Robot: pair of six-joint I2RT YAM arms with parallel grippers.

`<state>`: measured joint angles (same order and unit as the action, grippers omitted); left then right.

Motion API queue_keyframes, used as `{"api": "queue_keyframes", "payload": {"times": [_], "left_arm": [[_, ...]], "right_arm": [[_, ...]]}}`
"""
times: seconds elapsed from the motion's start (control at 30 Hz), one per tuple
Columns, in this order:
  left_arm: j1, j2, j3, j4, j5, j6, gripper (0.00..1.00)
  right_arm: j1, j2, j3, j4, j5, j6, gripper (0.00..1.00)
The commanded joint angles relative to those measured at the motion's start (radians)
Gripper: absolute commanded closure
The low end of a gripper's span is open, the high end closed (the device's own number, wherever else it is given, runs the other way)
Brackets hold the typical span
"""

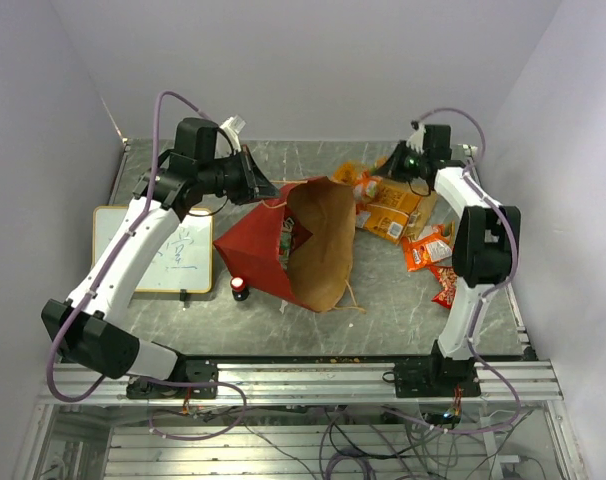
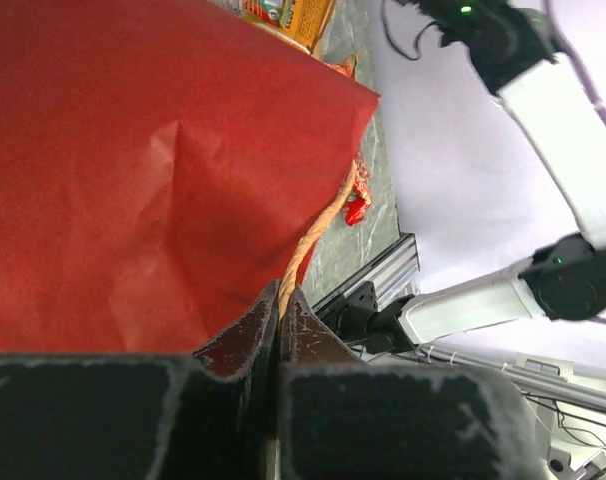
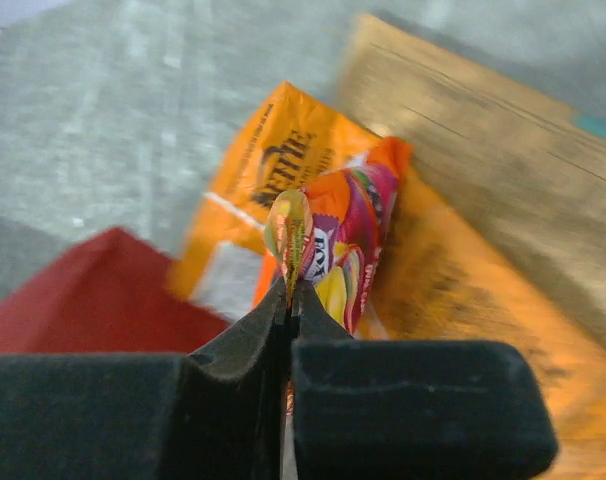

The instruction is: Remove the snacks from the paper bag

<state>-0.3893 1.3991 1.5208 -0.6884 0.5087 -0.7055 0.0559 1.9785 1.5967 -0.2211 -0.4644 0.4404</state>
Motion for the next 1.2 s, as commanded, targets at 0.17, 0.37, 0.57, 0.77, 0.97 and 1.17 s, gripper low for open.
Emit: {"api": "queue_keyframes", "payload": {"times": [0.17, 0.37, 0.57, 0.77, 0.97, 1.17], "left_arm": [[0.004, 0.003, 0.006, 0.061, -0.034, -0.011, 0.88], [0.003, 0.048, 0.055, 0.046, -0.054, 0.013, 0.88], [0.003, 0.003, -0.007, 0.113, -0.069, -0.023, 0.85], [0.003, -0.004, -0.029, 0.155, -0.083, -0.025, 0.86], [0.003, -0.019, -0.040, 0.169, -0.053, -0.053, 0.92], [0.004, -0.035, -0.069, 0.201, -0.016, -0.124, 0.93]], "right_arm": [[-0.188, 0.114, -0.162, -0.026, -0.088, -0.096, 1.00], [-0.205, 0.179, -0.091, -0.120, 0.001, -0.180, 1.00], [-0.214, 0.153, -0.084, -0.122, -0.018, -0.166, 0.83], [-0.214, 0.074, -0.110, -0.105, -0.048, -0.135, 0.53], [-0.198, -0.029, -0.187, -0.040, -0.077, -0.110, 0.41], [-0.179, -0.148, -0.220, -0.036, -0.053, -0.108, 0.37]]}}
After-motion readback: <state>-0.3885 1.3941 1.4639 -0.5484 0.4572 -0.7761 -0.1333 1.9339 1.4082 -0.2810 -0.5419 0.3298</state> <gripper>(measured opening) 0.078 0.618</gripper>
